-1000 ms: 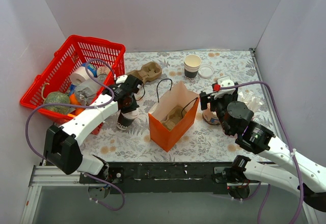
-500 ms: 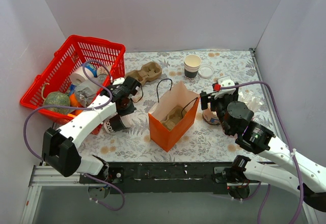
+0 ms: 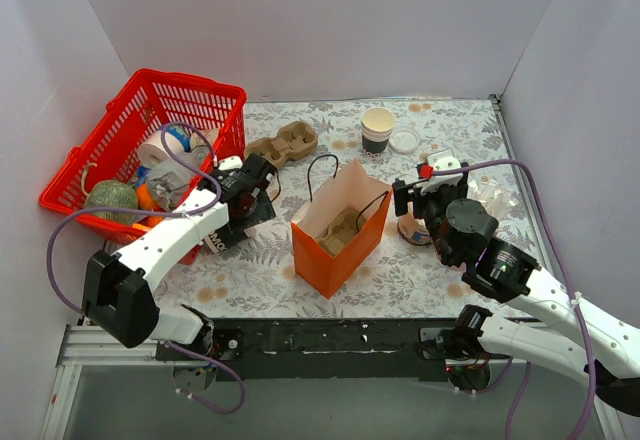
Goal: Pack the takeout coffee
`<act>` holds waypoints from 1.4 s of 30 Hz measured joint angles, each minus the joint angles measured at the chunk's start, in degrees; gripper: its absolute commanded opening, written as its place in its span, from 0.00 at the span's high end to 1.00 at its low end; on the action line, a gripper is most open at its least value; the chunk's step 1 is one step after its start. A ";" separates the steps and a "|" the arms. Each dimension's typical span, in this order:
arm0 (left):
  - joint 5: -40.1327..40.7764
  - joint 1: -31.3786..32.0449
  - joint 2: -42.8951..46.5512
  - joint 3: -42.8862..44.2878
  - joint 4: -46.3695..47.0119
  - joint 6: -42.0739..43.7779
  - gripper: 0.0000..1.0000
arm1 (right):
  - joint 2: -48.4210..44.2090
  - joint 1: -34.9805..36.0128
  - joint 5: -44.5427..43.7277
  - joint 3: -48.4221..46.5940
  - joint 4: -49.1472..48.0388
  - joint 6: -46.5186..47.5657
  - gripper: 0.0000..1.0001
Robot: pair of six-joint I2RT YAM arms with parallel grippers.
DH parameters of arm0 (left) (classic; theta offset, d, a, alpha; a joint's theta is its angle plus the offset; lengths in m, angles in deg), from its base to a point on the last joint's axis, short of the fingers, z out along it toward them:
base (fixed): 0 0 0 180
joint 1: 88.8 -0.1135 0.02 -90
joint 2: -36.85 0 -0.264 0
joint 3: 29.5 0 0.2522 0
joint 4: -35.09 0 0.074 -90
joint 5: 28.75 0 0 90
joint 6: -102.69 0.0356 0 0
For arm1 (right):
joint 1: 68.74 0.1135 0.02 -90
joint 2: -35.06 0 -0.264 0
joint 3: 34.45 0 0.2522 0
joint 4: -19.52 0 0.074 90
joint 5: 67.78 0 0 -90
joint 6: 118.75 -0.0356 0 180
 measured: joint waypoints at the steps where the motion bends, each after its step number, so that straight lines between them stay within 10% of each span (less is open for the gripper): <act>1: 0.11 0.00 -0.44 -0.28 0.35 -0.39 0.21 | 0.02 0.00 0.00 0.00 0.00 0.00 0.12; 20: 11.37 -0.66 -14.05 2.38 0.83 -9.11 0.36 | 0.37 0.00 -0.02 0.85 -0.92 0.72 0.12; 32: 11.17 -0.70 -15.06 3.10 -2.38 -11.02 0.86 | 0.39 0.00 -0.07 0.85 -0.94 1.18 0.12; 42: 6.84 -0.92 -6.73 3.10 0.07 -8.94 1.00 | 0.70 0.00 -0.07 0.85 -0.94 1.27 0.12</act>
